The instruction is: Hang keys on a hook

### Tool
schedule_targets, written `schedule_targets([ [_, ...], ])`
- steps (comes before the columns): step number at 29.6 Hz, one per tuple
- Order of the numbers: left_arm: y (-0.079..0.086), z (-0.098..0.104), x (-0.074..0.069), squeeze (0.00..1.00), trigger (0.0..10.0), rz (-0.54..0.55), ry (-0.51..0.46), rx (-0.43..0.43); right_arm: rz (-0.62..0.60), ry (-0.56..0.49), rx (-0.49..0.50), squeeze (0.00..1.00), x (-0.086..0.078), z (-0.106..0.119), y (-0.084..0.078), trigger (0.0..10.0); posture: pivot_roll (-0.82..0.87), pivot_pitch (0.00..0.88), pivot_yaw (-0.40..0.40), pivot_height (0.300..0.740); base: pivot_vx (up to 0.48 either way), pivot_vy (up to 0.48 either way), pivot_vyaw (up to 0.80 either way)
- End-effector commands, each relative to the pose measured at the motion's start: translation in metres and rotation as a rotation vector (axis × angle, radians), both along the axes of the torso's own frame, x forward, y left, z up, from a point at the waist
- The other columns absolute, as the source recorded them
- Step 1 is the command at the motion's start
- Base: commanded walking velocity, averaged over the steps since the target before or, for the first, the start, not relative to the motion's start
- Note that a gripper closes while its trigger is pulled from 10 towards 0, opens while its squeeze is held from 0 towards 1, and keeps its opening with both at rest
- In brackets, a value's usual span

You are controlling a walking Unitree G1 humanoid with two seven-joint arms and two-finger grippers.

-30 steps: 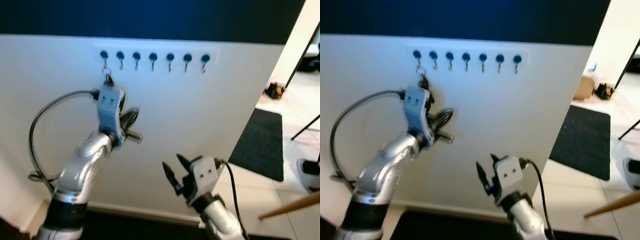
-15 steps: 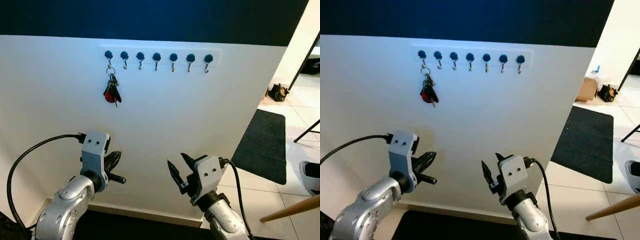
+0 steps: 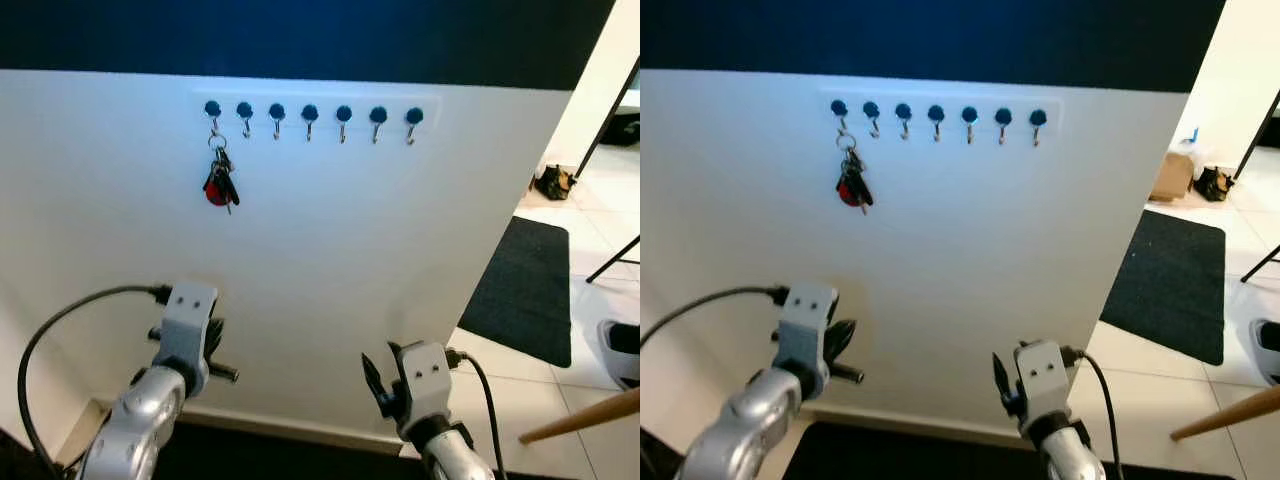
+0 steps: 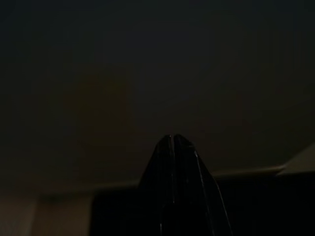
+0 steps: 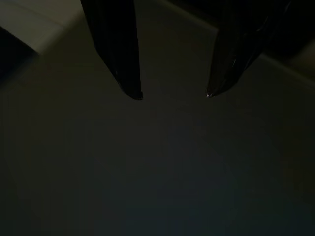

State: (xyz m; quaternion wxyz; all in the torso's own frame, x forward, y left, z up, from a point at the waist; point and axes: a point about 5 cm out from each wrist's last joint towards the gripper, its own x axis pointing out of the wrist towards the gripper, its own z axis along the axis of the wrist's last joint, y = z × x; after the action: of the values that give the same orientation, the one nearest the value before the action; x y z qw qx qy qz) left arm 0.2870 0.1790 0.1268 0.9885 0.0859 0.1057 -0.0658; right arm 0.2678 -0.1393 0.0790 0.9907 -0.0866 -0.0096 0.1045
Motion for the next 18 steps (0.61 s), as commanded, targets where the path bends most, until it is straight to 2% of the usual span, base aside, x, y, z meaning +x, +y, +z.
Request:
schedule_targets([
  [1,-0.002,-0.032,-0.007,0.0,10.0,0.013,0.097,0.012,-0.066,0.087,-0.039,0.0,-0.009,-0.025,-0.012,10.0,0.06,0.148,0.045,0.74,0.0,0.0,0.0],
  [4,0.0,-0.076,-0.021,0.0,10.0,0.01,0.269,-0.012,-0.17,0.224,-0.086,0.0,-0.026,-0.059,-0.036,10.0,0.05,0.147,0.045,0.74,0.0,0.0,0.0],
  [6,0.006,-0.104,-0.036,0.0,10.0,0.023,0.371,0.014,-0.22,0.314,-0.135,0.0,-0.044,-0.081,-0.053,10.0,0.04,0.146,0.048,0.74,0.0,0.0,0.0],
  [8,0.016,-0.122,-0.048,0.0,10.0,0.068,0.433,0.045,-0.262,0.39,-0.151,0.0,-0.061,-0.098,-0.066,10.0,0.03,0.148,0.054,0.74,0.0,0.0,0.0],
  [9,0.016,-0.122,-0.048,0.0,10.0,0.068,0.433,0.045,-0.262,0.39,-0.151,0.0,-0.061,-0.098,-0.066,10.0,0.03,0.148,0.054,0.74,0.0,0.0,0.0],
  [10,0.021,-0.128,-0.054,0.0,10.0,0.097,0.451,0.047,-0.274,0.427,-0.157,0.0,-0.072,-0.106,-0.07,10.0,0.03,0.148,0.06,0.74,0.0,0.0,0.0],
  [11,0.022,-0.129,-0.055,0.0,10.0,0.105,0.453,0.046,-0.272,0.436,-0.16,0.0,-0.075,-0.108,-0.07,10.0,0.03,0.148,0.06,0.74,0.0,0.0,0.0],
  [13,0.019,-0.129,-0.057,0.0,10.0,0.084,0.439,0.022,-0.277,0.453,-0.156,0.0,-0.08,-0.112,-0.07,10.0,0.03,0.147,0.063,0.74,0.0,0.0,0.0],
  [18,0.018,-0.136,-0.06,0.0,10.0,0.074,0.447,0.018,-0.295,0.445,-0.138,0.0,-0.078,-0.114,-0.068,10.0,0.04,0.147,0.066,0.74,0.0,0.0,0.0],
])
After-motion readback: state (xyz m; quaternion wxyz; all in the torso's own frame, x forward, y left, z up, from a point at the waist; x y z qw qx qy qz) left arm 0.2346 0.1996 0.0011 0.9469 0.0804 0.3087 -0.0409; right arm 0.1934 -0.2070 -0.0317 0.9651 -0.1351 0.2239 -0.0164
